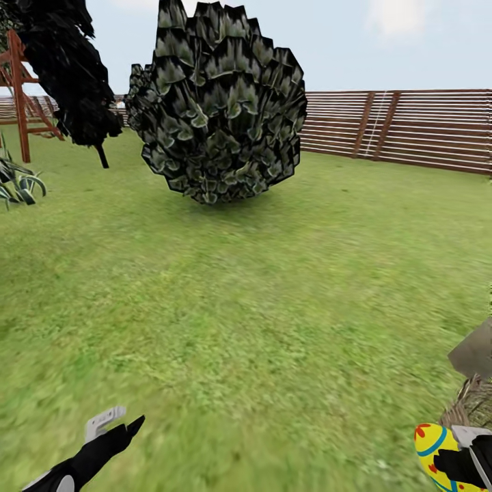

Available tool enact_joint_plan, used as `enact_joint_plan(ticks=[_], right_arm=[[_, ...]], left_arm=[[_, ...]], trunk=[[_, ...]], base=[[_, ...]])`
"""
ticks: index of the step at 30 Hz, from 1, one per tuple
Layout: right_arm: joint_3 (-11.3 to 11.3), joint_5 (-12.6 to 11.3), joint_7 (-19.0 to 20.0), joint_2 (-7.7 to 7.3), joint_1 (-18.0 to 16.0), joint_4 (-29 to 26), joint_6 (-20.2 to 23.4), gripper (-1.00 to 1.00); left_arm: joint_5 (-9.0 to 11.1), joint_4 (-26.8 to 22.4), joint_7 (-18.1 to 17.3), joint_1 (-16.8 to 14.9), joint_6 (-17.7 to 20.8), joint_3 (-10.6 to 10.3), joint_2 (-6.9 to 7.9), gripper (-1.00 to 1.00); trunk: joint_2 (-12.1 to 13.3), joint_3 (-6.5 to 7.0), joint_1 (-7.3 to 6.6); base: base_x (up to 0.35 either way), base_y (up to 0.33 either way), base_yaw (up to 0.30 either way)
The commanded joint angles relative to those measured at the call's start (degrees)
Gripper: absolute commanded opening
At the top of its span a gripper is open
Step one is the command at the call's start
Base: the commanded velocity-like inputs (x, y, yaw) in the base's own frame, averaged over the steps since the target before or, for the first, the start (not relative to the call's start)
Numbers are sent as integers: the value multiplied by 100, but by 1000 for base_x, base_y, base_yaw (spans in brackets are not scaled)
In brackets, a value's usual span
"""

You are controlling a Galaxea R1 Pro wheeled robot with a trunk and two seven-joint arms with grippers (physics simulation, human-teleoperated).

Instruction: Take the three Easter eggs out of the wicker basket on the lawn in the garden, then place them on the lawn next to a single tree (choose any tree) so that all three eggs are next to the same tree and none are left in the basket.

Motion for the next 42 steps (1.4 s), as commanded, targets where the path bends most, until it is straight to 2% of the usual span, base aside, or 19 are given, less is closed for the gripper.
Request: enact_joint_plan(ticks=[1, 13, 42], right_arm=[[-7, 59, 57, 1, -5, -8, 23, -100], [-7, 51, 57, 9, -5, -104, 50, -100], [-7, 50, 57, 10, -5, -109, 50, -100]], left_arm=[[48, -4, -15, -2, 48, 12, -3, 100], [51, -4, -15, -2, 49, 12, -8, 100], [51, -13, -53, -2, 49, 12, 6, 100]], trunk=[[-2, -5, 3], [-2, -5, 3], [-2, -5, 3]], base=[[328, 126, -213], [334, 103, -81], [338, 81, -282]])
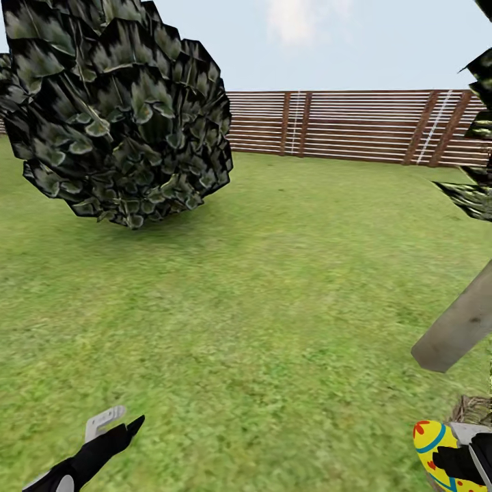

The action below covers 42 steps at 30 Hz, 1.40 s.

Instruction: Take the three Easter eggs out of the wicker basket on the lawn in the garden, then place them on the lawn next to a single tree (choose any tree) so that all three eggs are next to the same tree and none are left in the basket.

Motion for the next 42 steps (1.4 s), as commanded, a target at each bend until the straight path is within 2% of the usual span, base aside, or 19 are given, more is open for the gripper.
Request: enact_joint_plan(ticks=[1, 17, 30, 42], right_arm=[[-6, 60, 57, 2, -6, -5, 22, -100], [-6, 51, 57, 2, -6, -5, 22, -100], [-10, 51, 57, -4, -6, -5, 22, -100], [-15, 33, 55, -7, -6, -97, -26, -100]], left_arm=[[49, -6, -18, -1, 49, 13, 3, 100], [55, -5, -21, -1, 56, 13, 13, 100], [49, -6, -21, -1, 58, 13, 15, 100], [47, -6, -18, -1, 58, 13, 6, 100]], trunk=[[-2, -5, 3], [-2, -5, 3], [-2, -5, 3], [-2, -5, 3]], base=[[342, 8, -284], [340, 37, -250], [274, 235, -73], [325, 140, -1]])
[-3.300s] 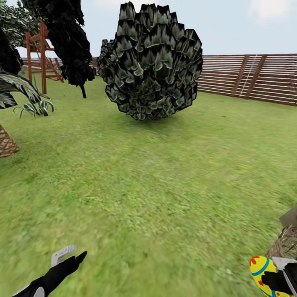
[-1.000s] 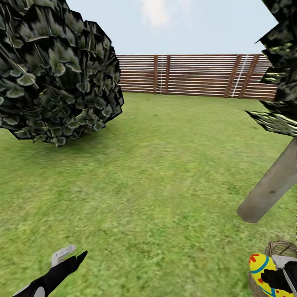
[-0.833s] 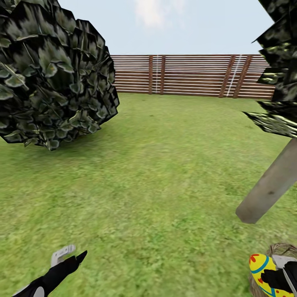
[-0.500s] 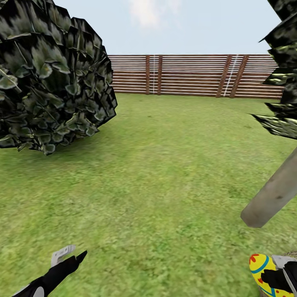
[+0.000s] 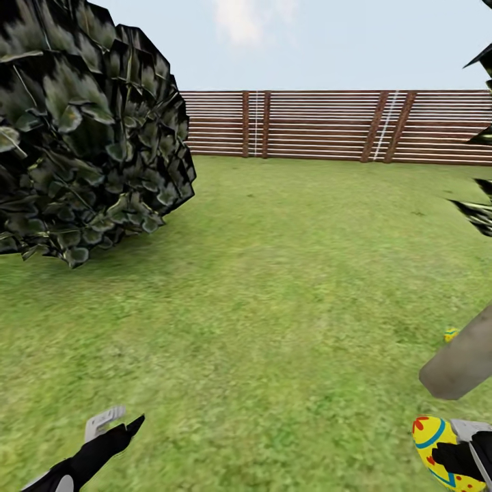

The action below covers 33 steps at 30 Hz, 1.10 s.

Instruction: Take the three Easter eggs out of the wicker basket on the lawn in the garden, then place them on the lawn next to a single tree (choose any tree) so that all three eggs are next to the same tree and none are left in the basket.

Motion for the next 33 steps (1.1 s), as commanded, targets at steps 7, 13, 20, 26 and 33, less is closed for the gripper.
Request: enact_joint_plan(ticks=[7, 13, 20, 26, 33], right_arm=[[433, 55, 76, 80, -3, 226, 94, -100], [774, 10, 76, 52, -3, 223, 211, -100], [748, 8, 77, -2, -3, 220, 211, -100], [491, 14, 77, -28, -3, 199, 211, -100], [379, 43, 70, -27, -3, 180, 211, -100]], left_arm=[[47, 18, 20, -3, 48, -2, -27, 100], [47, 41, 25, -3, 43, -15, -36, 100], [53, 34, -19, -3, -5, -28, -30, 100], [47, 39, -20, -3, -11, -33, -36, 100], [47, 34, -18, -3, -11, -24, -40, 100]], trunk=[[-2, -5, 3], [-2, -5, 3], [-2, -5, 3], [-82, -41, 47], [-363, -167, 201]], base=[[338, 91, 0], [341, 47, 0], [292, 1, 0], [17, 0, 0], [0, 0, 0]])
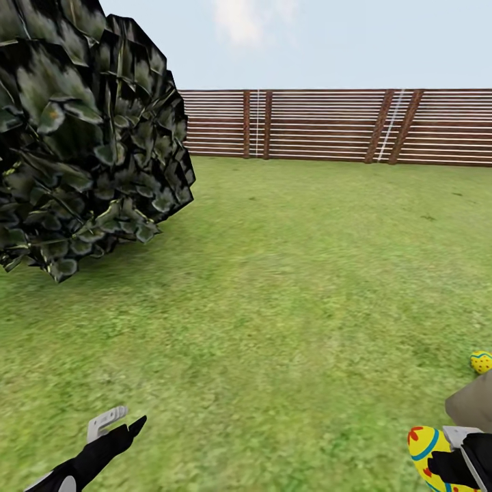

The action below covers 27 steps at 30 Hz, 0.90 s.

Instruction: Take the three Easter eggs out of the wicker basket on the lawn in the garden, then place them on the lawn next to a single tree (choose any tree) so that all three eggs are next to the same tree and none are left in the basket.

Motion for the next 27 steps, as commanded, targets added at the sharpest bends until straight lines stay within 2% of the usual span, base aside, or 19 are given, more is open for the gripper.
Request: enact_joint_plan(ticks=[1, 12, 22, 27], right_arm=[[-8, 68, 57, 2, -3, -6, 21, -100], [-8, 78, 56, 10, -3, -6, 21, -100], [-17, 61, 56, 0, -3, -6, 21, -100], [-17, 60, 56, 2, -3, -6, 21, -100]], left_arm=[[48, -6, -15, -3, 49, 12, -4, 100], [48, 8, -15, -3, 51, 7, -7, 100], [48, 11, -8, -3, 56, 3, -16, 100], [48, 11, -6, -3, 55, 3, -17, 100]], trunk=[[-44, -23, 22], [-485, -221, 264], [-886, -400, 483], [-1087, -490, 593]], base=[[0, 0, 0], [0, 0, -11], [0, 0, -266], [0, 0, -160]])
